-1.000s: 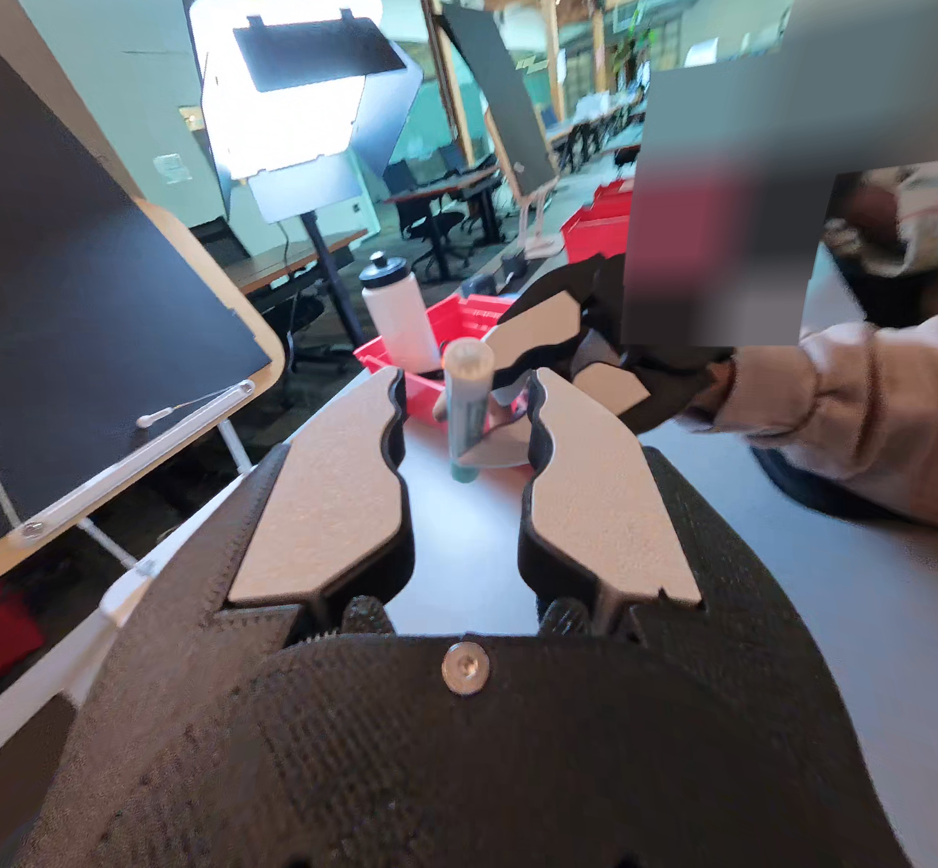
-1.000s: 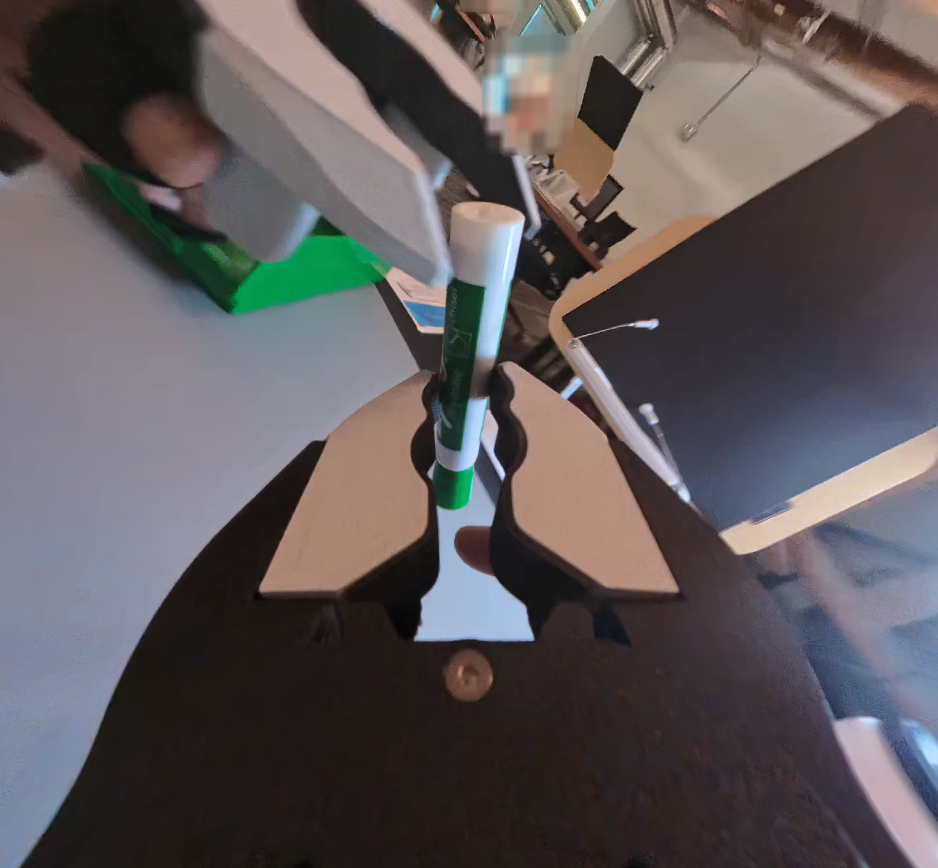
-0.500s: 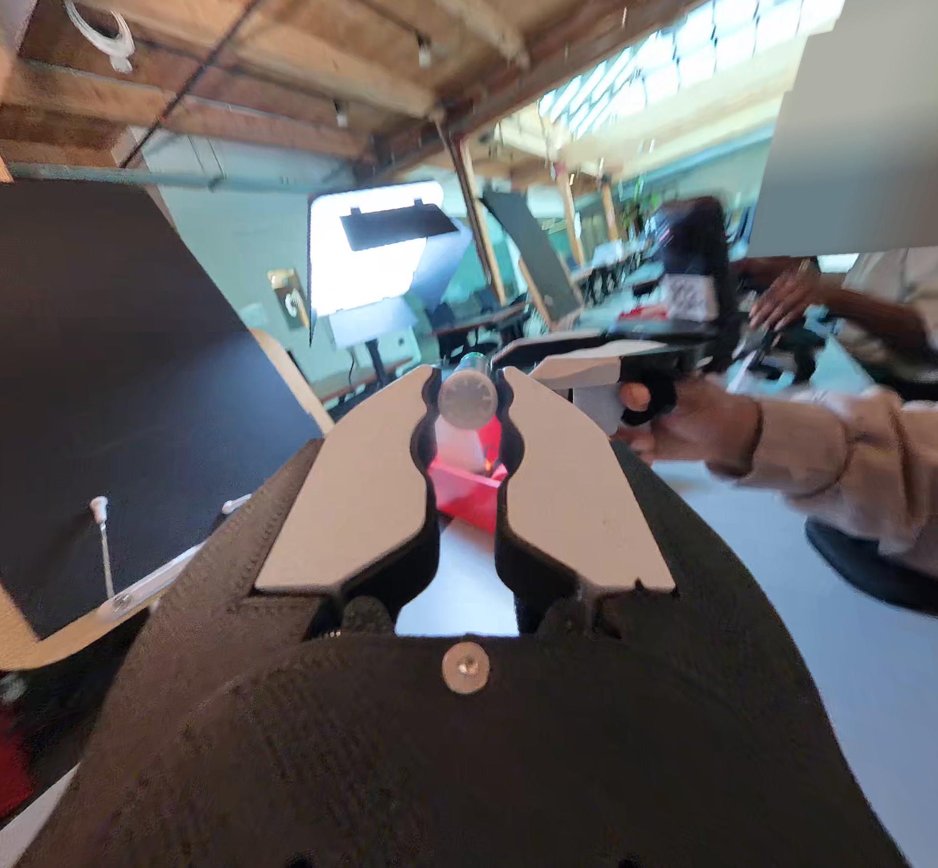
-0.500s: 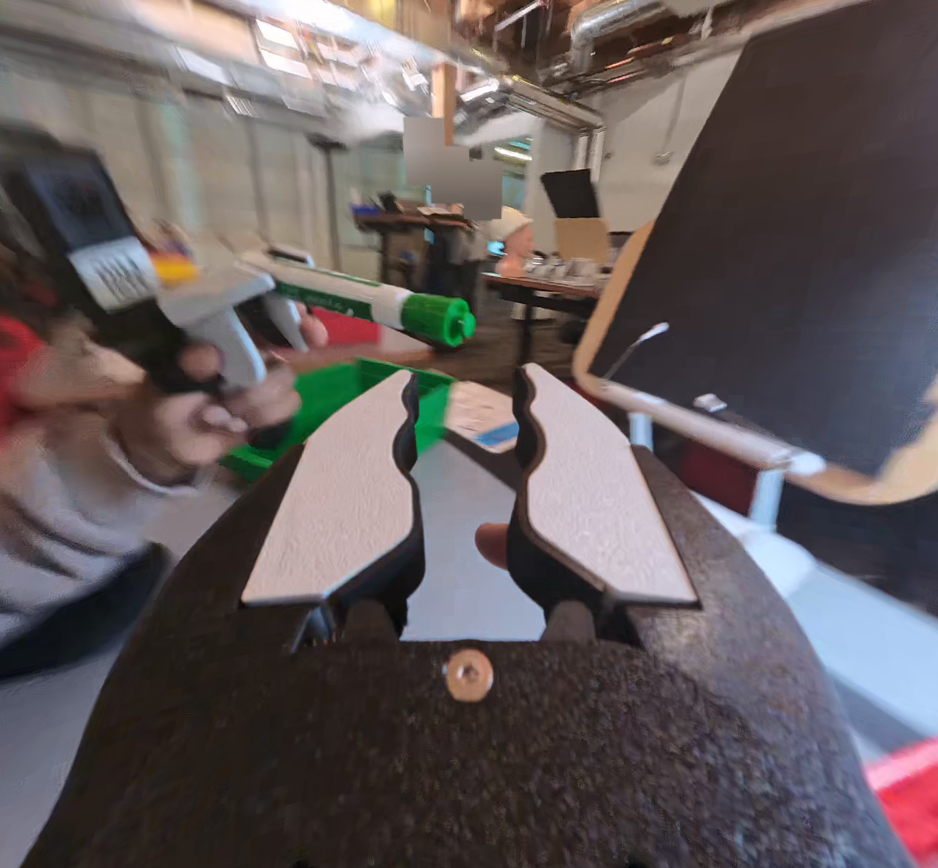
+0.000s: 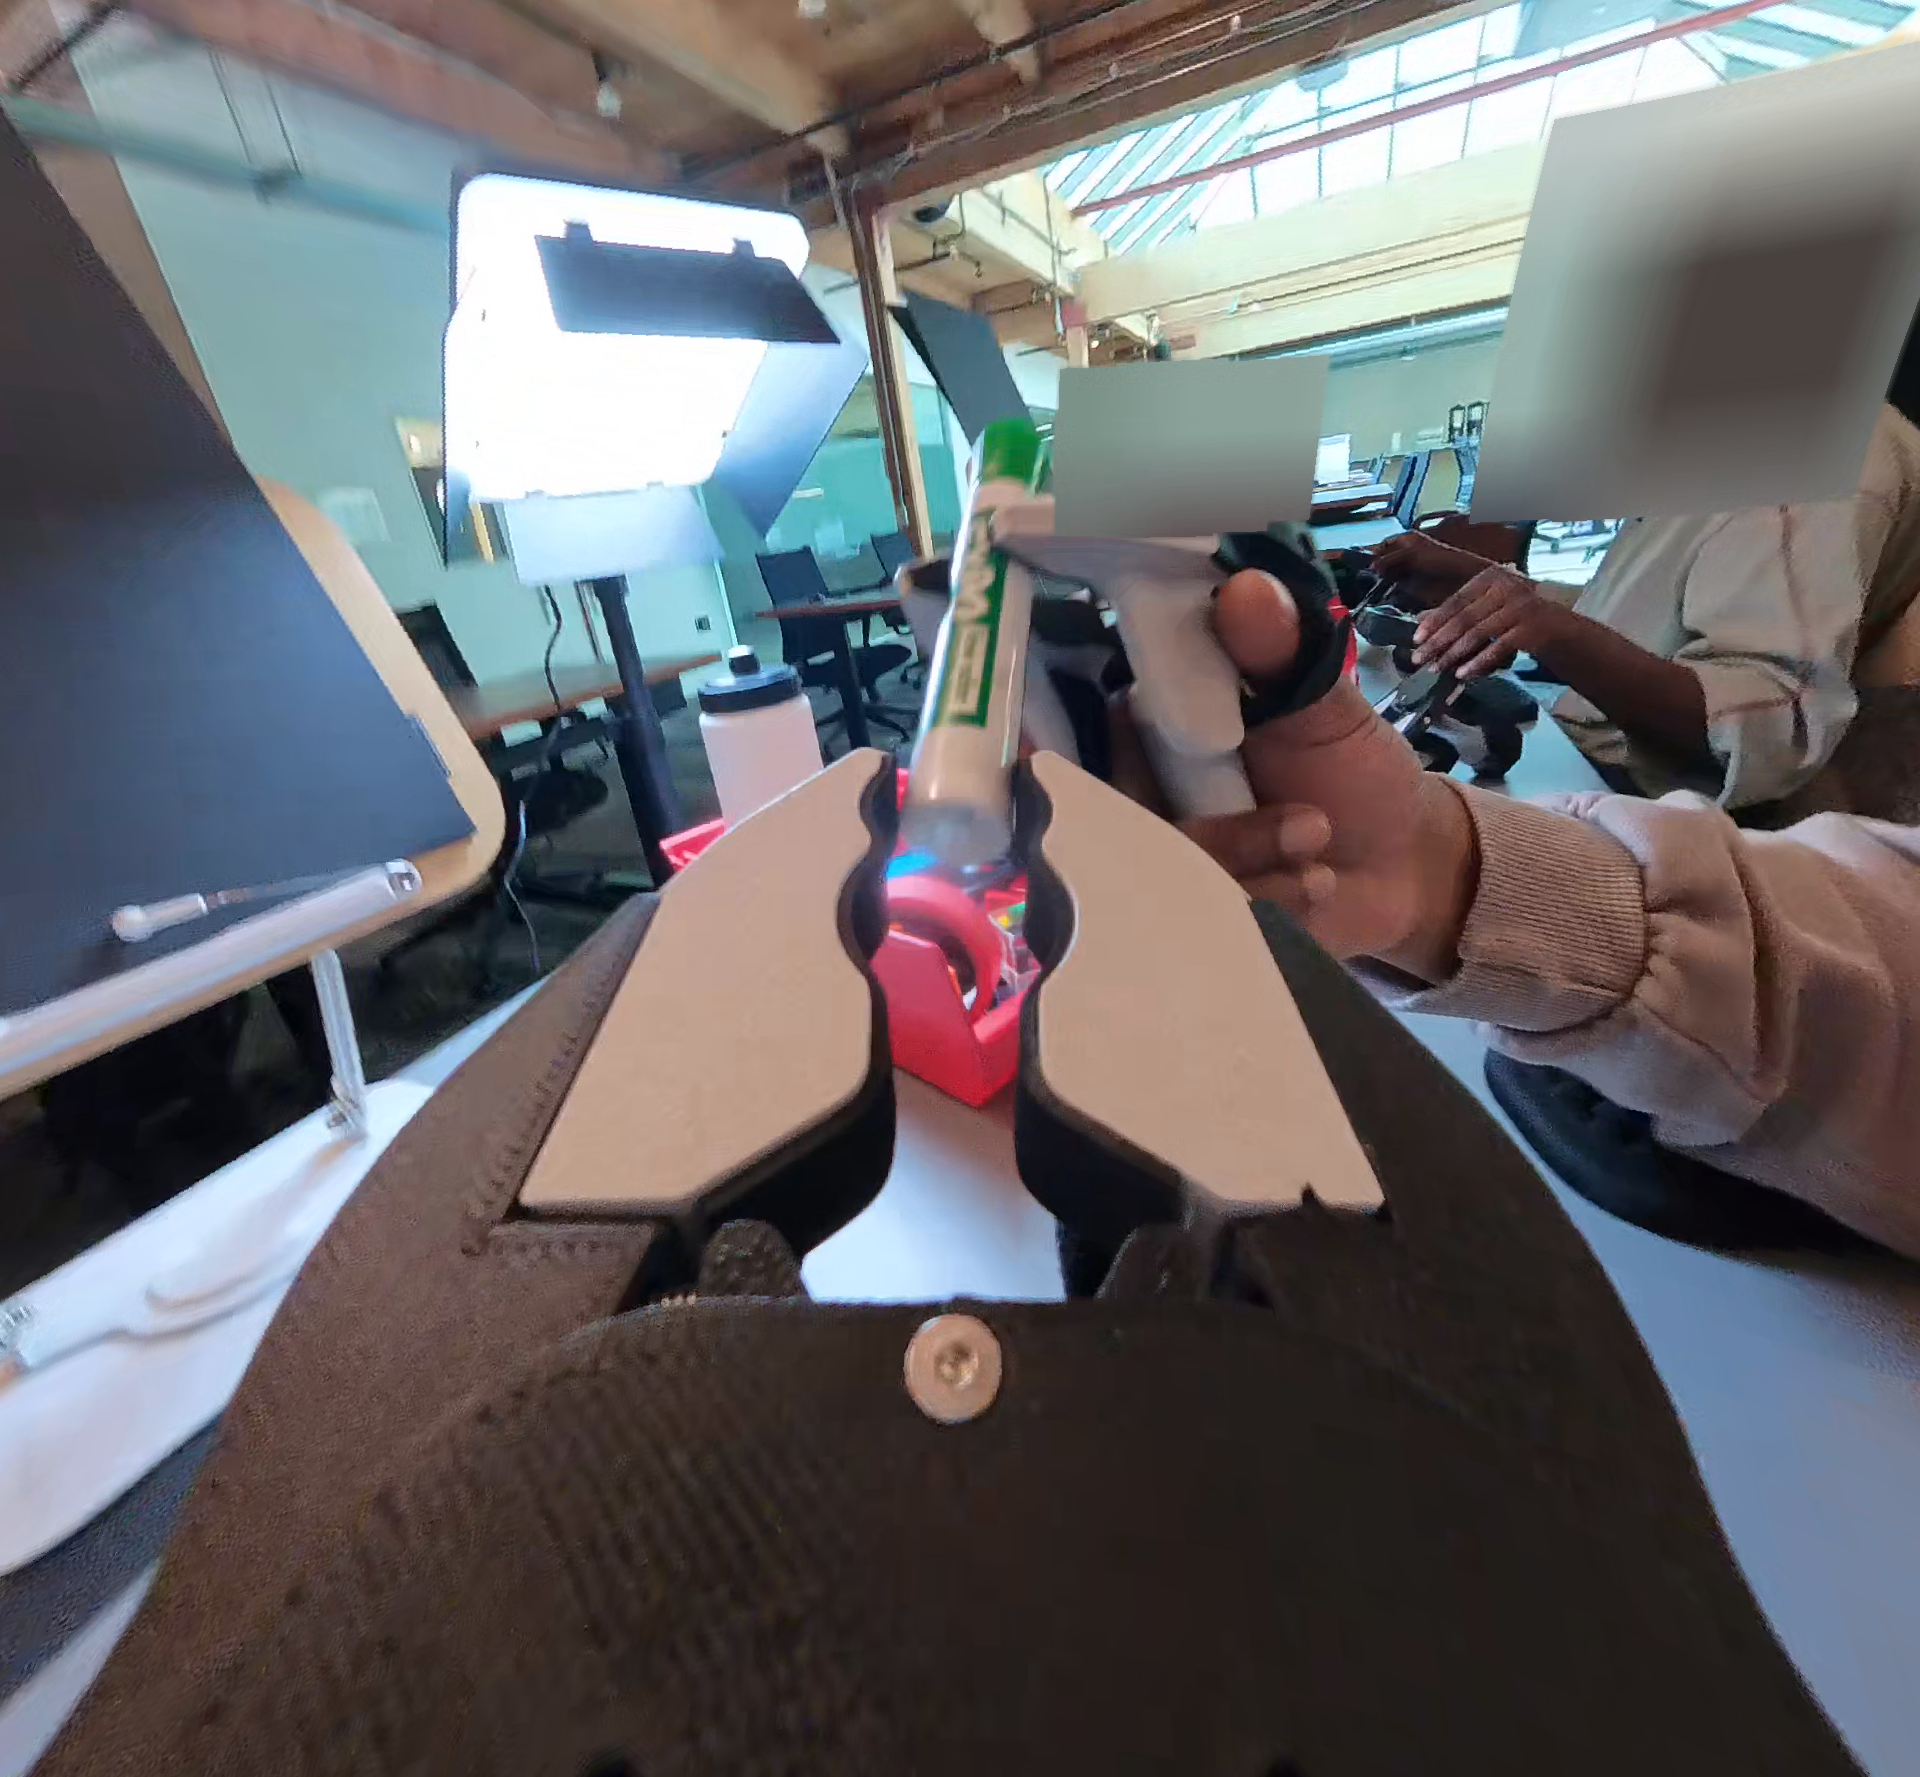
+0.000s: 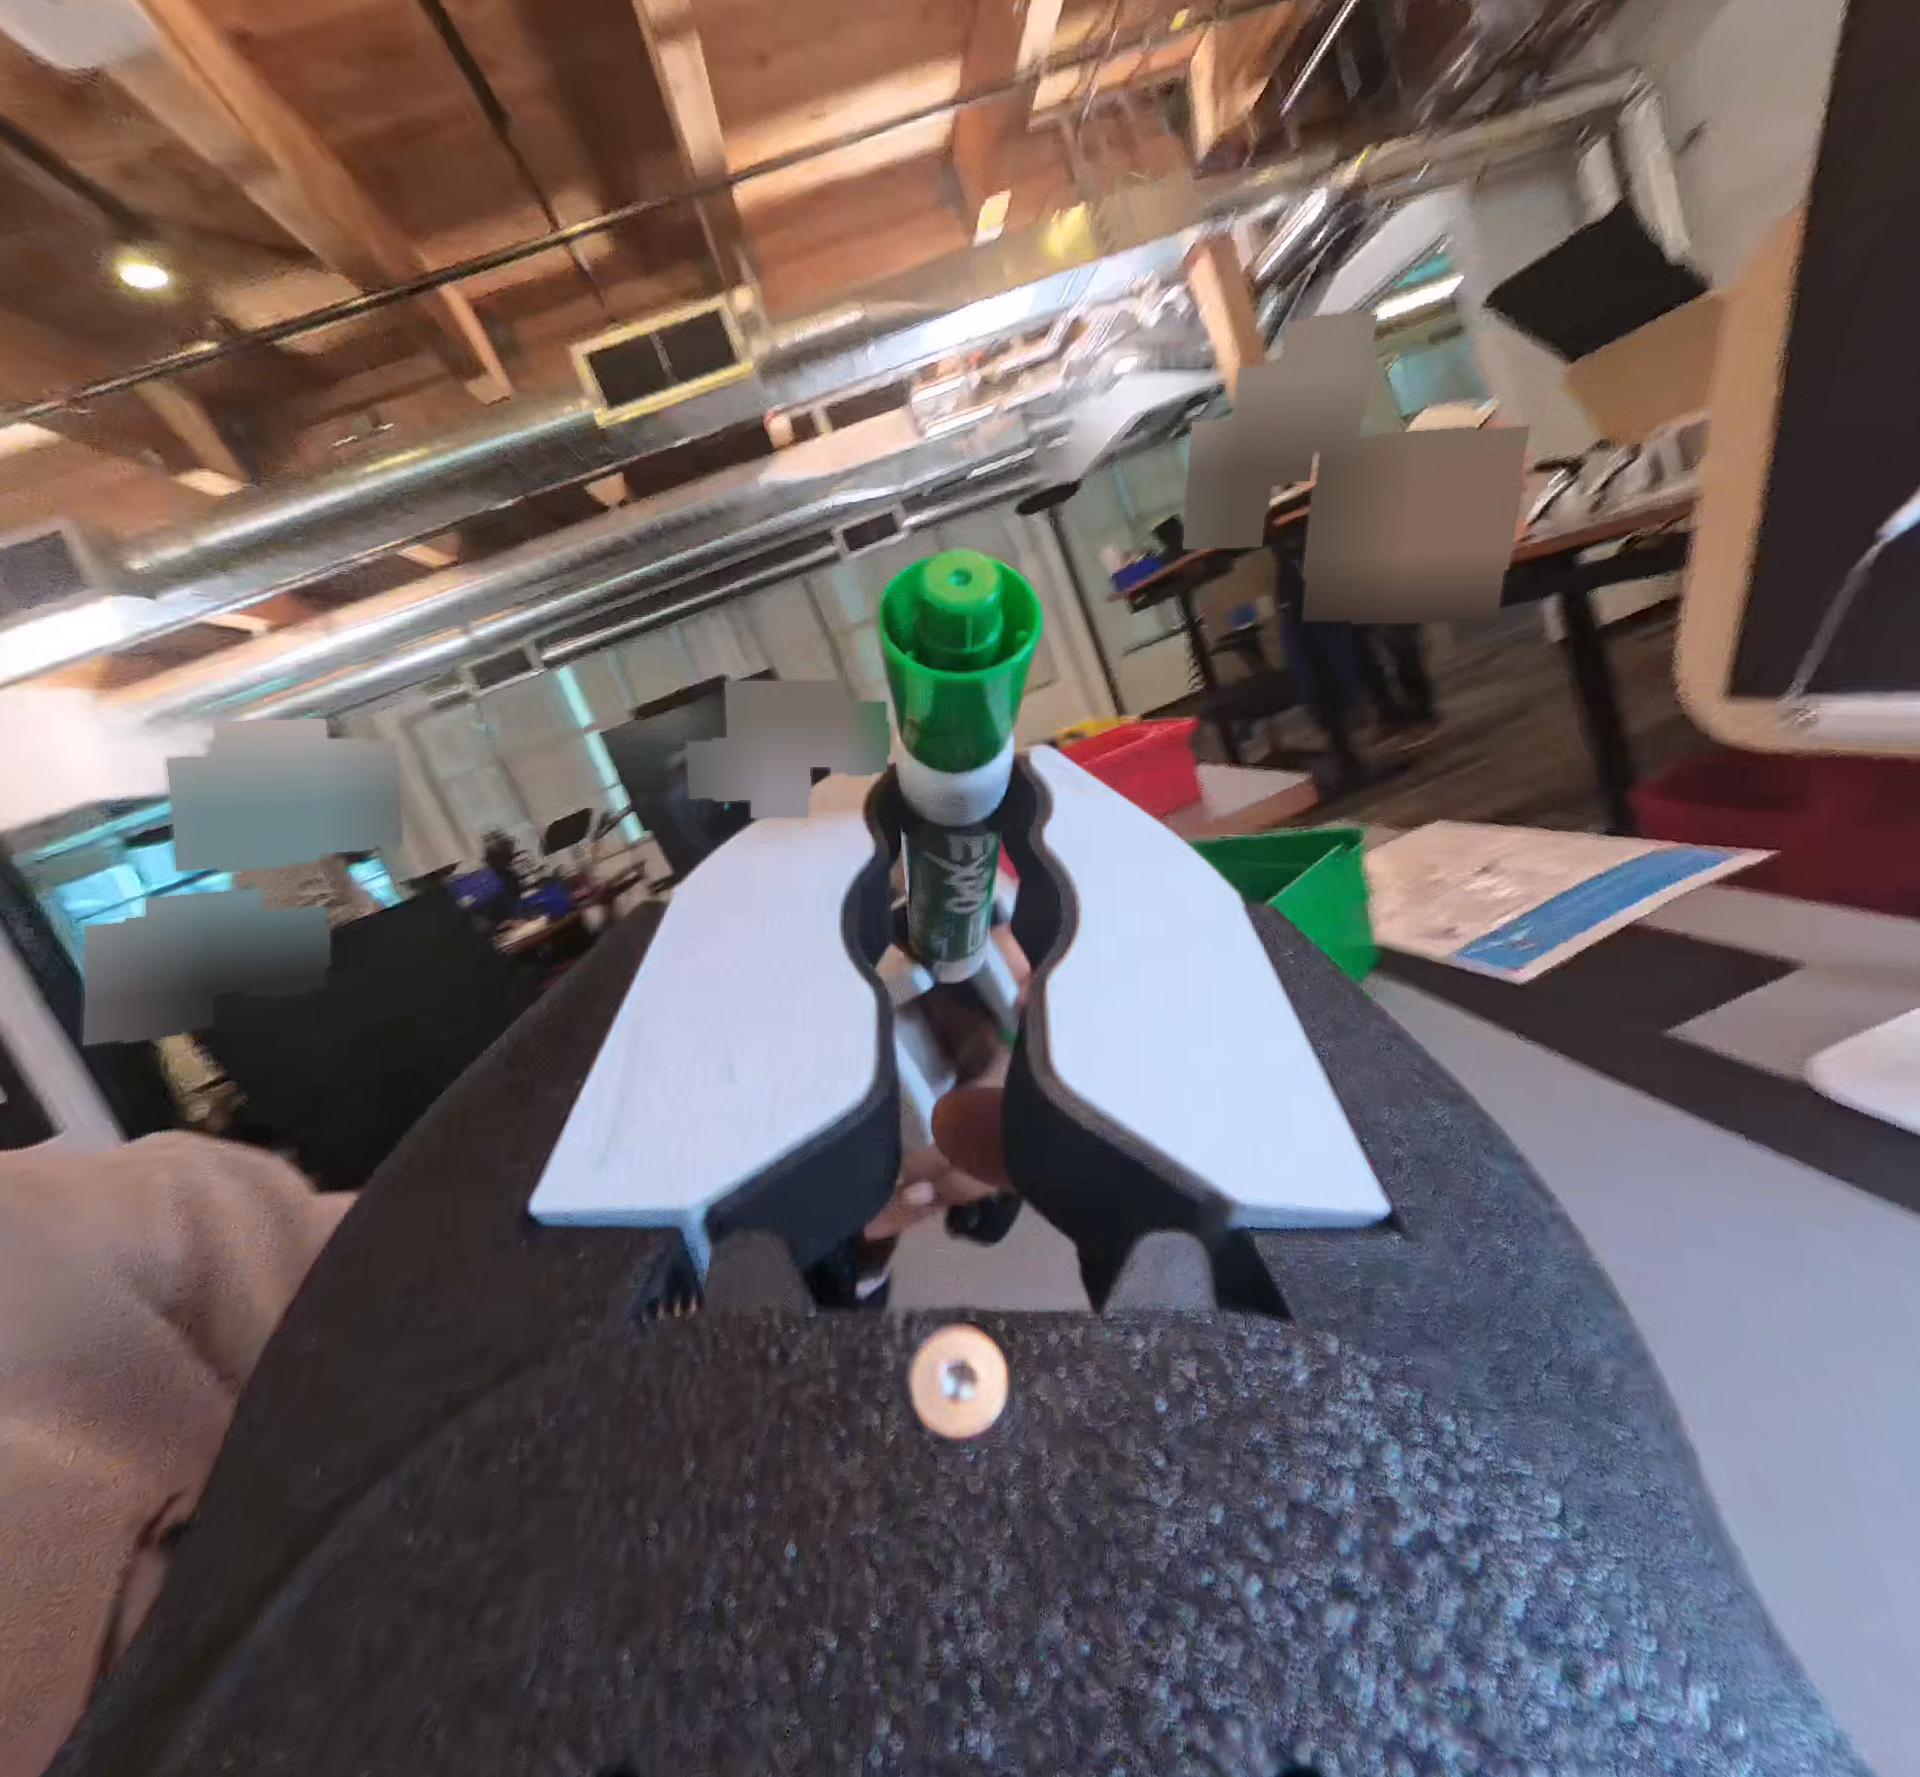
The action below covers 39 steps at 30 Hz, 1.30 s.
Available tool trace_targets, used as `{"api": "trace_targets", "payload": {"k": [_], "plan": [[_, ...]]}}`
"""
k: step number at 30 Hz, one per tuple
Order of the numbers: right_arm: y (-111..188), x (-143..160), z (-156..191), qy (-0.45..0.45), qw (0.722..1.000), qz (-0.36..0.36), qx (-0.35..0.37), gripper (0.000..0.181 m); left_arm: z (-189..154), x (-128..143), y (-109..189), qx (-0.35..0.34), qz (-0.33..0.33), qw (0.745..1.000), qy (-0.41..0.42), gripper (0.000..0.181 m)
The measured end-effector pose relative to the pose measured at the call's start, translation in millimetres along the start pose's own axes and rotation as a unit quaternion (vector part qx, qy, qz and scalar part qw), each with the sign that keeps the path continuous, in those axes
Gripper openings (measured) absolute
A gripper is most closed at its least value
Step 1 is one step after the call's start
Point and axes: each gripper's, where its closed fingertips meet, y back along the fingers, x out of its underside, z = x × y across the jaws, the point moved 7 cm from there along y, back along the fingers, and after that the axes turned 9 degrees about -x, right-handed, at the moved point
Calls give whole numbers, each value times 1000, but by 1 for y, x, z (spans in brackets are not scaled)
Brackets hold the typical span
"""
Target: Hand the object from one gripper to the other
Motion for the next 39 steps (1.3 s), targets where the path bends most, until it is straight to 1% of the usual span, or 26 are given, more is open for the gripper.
{"api": "trace_targets", "payload": {"k": [2,4,6,9,11,13,15,18,23,24,25,28,32,39], "plan": [[11,-18,1,30,999,-34,15,18,5,0,1,-2,-9,999,54,21],[20,-28,0,45,997,-49,30,19,8,2,0,3,-7,994,106,24],[24,-31,0,52,996,-68,31,18,8,3,-2,7,-11,989,145,24],[17,-22,0,56,996,-68,25,18,3,1,-3,14,-29,982,186,23],[11,-12,0,68,996,-58,25,18,0,0,-3,12,-33,982,186,22],[5,-4,2,63,996,-54,11,19,-1,-1,-3,1,-30,986,165,20],[4,-3,4,64,996,-66,4,19,0,0,-2,-11,-19,988,152,11],[4,-4,4,47,997,-57,-7,19,0,-5,0,-9,-41,987,156,11],[4,-4,5,43,997,-59,-14,19,1,-6,1,5,-43,984,173,10],[5,-4,4,41,997,-56,-15,19,1,-6,2,12,-38,984,172,10],[5,-4,4,42,998,-51,-14,19,1,-7,2,23,-35,984,175,4],[3,-4,6,44,998,-48,-18,18,3,-10,4,53,-34,977,204,4],[2,-3,8,58,997,-45,-13,19,5,-12,5,64,-43,974,211,4],[2,-1,4,42,998,-47,-15,35,16,-26,14,66,-73,972,215,3]]}}
